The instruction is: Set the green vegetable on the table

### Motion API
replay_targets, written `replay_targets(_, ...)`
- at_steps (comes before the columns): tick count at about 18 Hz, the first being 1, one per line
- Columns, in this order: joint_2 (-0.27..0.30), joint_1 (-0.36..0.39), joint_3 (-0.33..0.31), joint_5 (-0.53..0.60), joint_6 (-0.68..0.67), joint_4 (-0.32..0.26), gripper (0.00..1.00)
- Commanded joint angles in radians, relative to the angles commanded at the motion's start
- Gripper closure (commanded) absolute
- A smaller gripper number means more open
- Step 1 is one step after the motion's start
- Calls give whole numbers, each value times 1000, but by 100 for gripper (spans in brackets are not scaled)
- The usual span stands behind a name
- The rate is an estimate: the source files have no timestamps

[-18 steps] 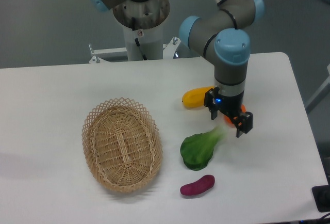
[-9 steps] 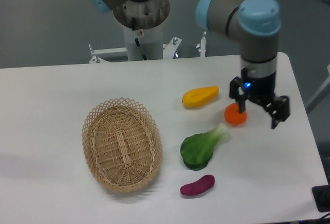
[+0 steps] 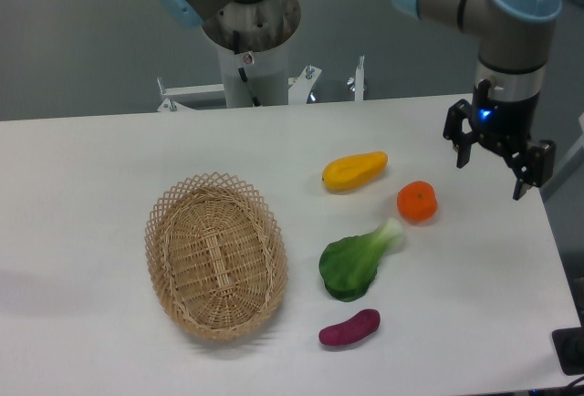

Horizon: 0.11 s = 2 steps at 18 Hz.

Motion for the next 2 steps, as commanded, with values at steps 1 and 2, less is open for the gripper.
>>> replay_targets(1,0,0,0,0,0,0,0)
replay_targets(2,0,0,0,0,0,0,0)
